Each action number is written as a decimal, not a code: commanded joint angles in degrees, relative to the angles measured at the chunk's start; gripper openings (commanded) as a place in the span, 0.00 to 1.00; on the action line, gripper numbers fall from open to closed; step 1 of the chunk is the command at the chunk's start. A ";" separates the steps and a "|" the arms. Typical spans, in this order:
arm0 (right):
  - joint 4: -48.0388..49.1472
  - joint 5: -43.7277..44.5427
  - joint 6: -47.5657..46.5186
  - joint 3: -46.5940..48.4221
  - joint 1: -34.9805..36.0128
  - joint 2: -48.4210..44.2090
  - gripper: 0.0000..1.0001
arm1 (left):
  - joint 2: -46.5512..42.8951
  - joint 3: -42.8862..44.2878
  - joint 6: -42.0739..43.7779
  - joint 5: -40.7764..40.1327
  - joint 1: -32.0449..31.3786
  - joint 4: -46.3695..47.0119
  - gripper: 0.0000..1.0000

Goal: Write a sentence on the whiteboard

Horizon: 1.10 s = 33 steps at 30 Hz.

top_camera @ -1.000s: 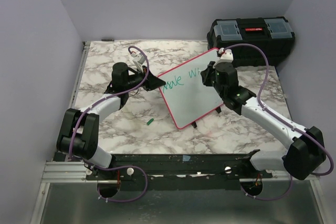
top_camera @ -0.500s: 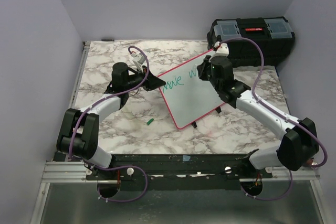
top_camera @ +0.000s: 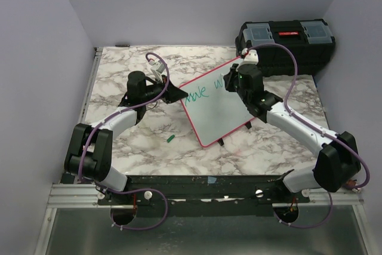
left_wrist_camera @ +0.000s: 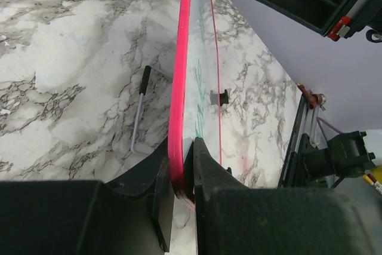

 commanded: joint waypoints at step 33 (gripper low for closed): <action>-1.39 0.13 0.36 -3.38 -3.38 -5.00 0.01 | -0.78 0.19 7.87 0.14 -0.33 -0.43 0.00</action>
